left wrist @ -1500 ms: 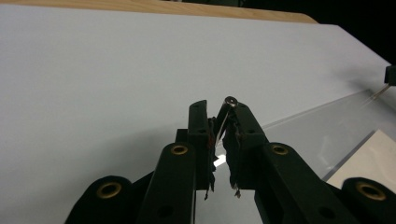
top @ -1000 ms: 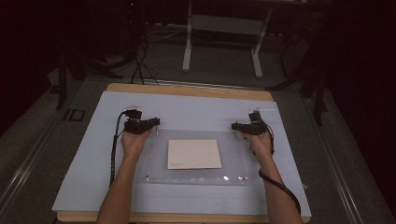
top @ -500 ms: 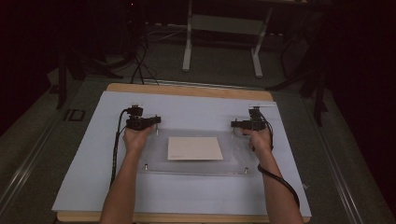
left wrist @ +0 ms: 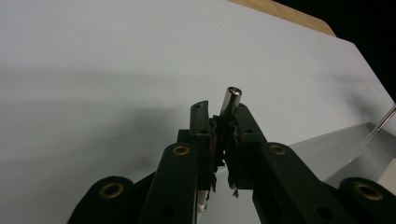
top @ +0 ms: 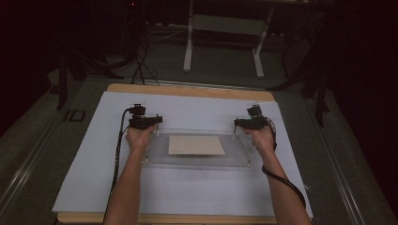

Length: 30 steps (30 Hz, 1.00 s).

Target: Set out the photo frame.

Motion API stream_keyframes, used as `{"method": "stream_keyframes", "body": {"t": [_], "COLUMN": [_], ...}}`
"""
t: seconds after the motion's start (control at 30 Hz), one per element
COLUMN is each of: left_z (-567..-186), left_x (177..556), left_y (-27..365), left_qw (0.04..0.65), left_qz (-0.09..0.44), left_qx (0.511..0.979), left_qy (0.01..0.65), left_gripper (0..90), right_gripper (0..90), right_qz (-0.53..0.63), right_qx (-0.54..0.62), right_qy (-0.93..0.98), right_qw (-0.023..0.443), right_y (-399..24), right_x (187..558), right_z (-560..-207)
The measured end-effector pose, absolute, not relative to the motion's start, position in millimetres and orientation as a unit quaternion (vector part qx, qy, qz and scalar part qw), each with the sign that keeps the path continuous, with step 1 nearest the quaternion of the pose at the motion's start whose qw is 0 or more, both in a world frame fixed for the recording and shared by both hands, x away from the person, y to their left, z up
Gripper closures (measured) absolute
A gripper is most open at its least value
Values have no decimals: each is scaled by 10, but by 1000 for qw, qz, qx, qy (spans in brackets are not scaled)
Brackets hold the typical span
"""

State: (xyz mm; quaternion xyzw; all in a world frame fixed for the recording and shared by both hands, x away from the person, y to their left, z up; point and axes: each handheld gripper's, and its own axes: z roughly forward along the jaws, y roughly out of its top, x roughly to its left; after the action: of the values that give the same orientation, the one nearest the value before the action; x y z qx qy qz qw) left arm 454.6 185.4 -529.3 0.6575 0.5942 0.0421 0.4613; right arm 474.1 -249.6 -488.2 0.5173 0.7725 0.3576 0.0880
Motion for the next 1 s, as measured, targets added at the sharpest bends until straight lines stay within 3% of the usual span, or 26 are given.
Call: {"method": "stream_keyframes", "body": {"t": [0.1, 0.33, 0.5, 0.53, 0.73, 1.0], "left_z": [-5295, -5303, -5303, -5305, -5307, -5310], "left_x": [4549, 4556, 4556, 4558, 4563, 4564], "left_y": [1851, 1853, 1850, 1853, 1857, 1852], "left_qw": [461, 463, 462, 462, 462, 462], "left_qz": [41, 37, 37, 35, 31, 30], "left_qx": [656, 652, 652, 651, 651, 648], "left_qy": [597, 599, 600, 601, 602, 605], "left_gripper": [819, 817, 816, 816, 814, 813], "right_gripper": [719, 726, 755, 809, 896, 900], "right_qz": [363, 383, 392, 400, 409, 423], "right_qx": [495, 458, 429, 418, 384, 349], "right_qy": [781, 794, 807, 810, 821, 830], "right_qw": [117, 113, 108, 100, 108, 100], "right_y": [-2487, -2420, -2356, -2332, -2274, -2198], "right_x": [4644, 4452, 4310, 4224, 3986, 3715], "right_z": [-4774, -4613, -4557, -4534, -4451, -4329]}}
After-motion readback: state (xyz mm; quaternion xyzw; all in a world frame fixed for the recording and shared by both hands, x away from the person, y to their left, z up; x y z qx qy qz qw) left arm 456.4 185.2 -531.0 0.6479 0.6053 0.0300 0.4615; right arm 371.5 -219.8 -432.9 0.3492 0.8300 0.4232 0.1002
